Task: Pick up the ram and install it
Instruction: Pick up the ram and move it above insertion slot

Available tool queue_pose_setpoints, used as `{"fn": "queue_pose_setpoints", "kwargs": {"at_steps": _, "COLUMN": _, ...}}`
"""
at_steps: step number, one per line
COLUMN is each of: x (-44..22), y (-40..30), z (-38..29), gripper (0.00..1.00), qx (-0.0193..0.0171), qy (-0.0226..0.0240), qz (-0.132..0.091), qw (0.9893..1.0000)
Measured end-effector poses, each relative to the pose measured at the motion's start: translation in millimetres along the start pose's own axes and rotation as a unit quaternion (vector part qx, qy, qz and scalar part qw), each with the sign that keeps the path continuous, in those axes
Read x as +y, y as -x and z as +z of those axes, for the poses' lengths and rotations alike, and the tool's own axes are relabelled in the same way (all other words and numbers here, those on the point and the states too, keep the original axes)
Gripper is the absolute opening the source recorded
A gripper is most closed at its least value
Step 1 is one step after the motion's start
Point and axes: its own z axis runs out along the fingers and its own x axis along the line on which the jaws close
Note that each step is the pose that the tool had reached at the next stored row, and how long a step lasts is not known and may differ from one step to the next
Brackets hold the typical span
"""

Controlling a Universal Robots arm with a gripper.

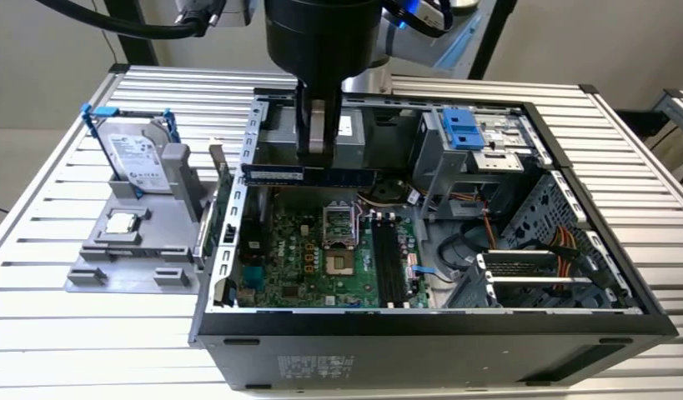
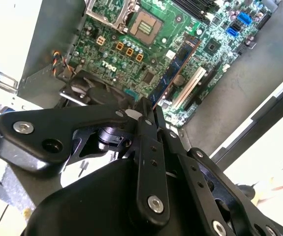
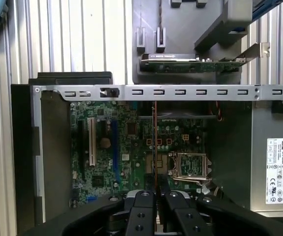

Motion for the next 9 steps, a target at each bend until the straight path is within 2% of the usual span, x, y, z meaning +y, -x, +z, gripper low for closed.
{"fn": "queue_pose_setpoints", "kwargs": {"at_steps": 9, "x": -6.4, "y": 0.2, "z": -0.1, "gripper": 0.0, "qx": 0.0, "qy": 0.0, "qz": 0.0, "qw": 1.0}}
